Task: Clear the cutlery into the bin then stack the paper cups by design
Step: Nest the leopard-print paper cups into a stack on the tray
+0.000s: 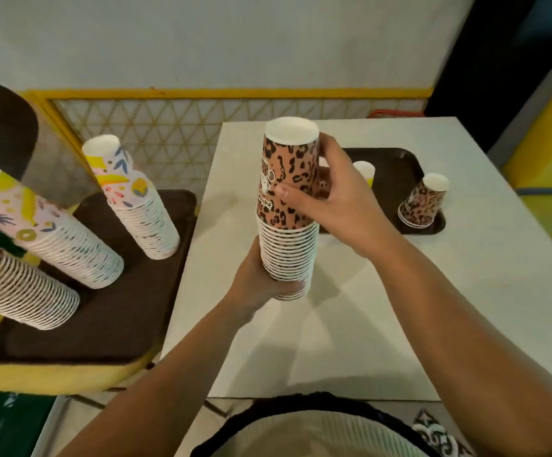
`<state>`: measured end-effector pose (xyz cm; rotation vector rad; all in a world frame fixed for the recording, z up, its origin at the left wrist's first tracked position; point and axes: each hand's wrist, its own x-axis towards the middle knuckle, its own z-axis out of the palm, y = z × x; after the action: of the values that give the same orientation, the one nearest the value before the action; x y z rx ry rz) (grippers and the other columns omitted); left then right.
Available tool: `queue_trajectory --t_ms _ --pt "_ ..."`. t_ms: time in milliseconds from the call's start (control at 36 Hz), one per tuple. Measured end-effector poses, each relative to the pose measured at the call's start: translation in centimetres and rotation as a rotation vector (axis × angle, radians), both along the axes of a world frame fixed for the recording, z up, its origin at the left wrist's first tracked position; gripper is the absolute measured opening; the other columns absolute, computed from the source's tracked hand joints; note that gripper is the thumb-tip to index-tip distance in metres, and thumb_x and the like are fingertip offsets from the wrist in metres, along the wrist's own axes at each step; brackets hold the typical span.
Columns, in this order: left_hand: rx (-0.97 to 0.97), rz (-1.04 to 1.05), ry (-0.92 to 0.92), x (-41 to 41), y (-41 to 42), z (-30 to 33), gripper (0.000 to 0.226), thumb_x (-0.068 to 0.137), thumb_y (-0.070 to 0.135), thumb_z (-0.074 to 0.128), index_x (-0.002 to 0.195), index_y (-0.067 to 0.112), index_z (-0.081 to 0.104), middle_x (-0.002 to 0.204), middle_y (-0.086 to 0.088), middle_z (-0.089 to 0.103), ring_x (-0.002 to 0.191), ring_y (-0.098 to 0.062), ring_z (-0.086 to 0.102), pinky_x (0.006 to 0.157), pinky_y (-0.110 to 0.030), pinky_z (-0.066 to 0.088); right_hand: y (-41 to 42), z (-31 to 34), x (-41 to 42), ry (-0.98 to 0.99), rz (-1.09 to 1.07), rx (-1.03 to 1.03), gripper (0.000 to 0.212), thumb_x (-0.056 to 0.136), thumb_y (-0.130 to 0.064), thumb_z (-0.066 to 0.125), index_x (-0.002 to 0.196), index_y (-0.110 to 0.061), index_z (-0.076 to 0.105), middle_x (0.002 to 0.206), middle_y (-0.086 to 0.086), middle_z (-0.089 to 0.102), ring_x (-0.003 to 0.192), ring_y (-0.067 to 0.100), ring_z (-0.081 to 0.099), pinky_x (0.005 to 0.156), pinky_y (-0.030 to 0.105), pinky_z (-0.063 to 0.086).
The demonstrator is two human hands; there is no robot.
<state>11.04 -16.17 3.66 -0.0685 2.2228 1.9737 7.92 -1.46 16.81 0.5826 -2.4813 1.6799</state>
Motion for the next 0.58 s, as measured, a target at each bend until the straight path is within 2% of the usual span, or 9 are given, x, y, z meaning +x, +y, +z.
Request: queue_trajectory --t_ms 139,222,278,417,500,583 --pt "0.030 -0.047 -0.022 -1.7 6.3 0.2 0.104 0.041 0.025 0.089 0.135 0.028 0.045 0.125 0.007 0.063 0.115 -0.012 0.060 0.093 -0.042 0.053 6.0 0.3 -1.2 -0.069 -0.016 0.006 0.076 0.075 -0.037 0.071 0.138 -0.025 0.029 0.117 -0.021 0.051 0.102 -0.011 0.051 0.086 0.010 0.045" --pt "0.032 -0.062 -0.038 -2.6 9.5 -0.1 0.106 0.039 0.026 0.089 0.135 0.028 0.044 0.124 0.008 0.063 0.115 -0.011 0.060 0.093 -0.041 0.053 9.3 0.1 -2.0 -0.073 -0.055 0.034 0.078 0.075 -0.039 0.071 0.139 -0.027 0.028 0.128 -0.012 0.052 0.115 0.003 0.052 0.096 0.025 0.046" --pt "0.023 -0.060 -0.049 -3.2 11.3 -0.3 0.107 0.036 0.028 0.089 0.133 0.028 0.045 0.121 0.009 0.064 0.113 -0.010 0.060 0.091 -0.039 0.053 11.1 0.1 -2.6 -0.083 -0.071 0.039 0.076 0.075 -0.038 0.072 0.138 -0.027 0.030 0.128 -0.012 0.052 0.117 0.007 0.052 0.096 0.030 0.047" --pt "0.005 -0.038 -0.068 -4.2 14.8 -0.7 0.095 0.043 0.015 0.088 0.128 0.029 0.048 0.115 0.011 0.065 0.106 -0.005 0.061 0.082 -0.027 0.053 14.4 -0.3 -3.8 -0.094 -0.086 0.065 0.070 0.075 -0.035 0.073 0.133 -0.025 0.037 0.115 -0.017 0.055 0.109 0.003 0.055 0.091 0.023 0.049" --pt "-0.009 -0.037 -0.081 -4.6 15.8 -0.8 0.093 0.048 0.008 0.089 0.128 0.029 0.047 0.114 0.012 0.065 0.106 -0.005 0.061 0.078 -0.023 0.052 15.6 -0.6 -4.4 -0.082 -0.107 0.065 0.069 0.073 -0.033 0.075 0.131 -0.022 0.039 0.115 -0.013 0.057 0.109 0.006 0.056 0.091 0.024 0.049" --pt "-0.030 -0.046 -0.090 -5.1 16.2 -0.9 0.094 0.050 0.007 0.089 0.130 0.030 0.046 0.117 0.009 0.064 0.108 -0.007 0.060 0.081 -0.026 0.053 16.2 -1.0 -5.0 -0.068 -0.152 0.055 0.068 0.073 -0.033 0.076 0.130 -0.021 0.041 0.115 -0.012 0.057 0.109 0.007 0.056 0.091 0.024 0.049"
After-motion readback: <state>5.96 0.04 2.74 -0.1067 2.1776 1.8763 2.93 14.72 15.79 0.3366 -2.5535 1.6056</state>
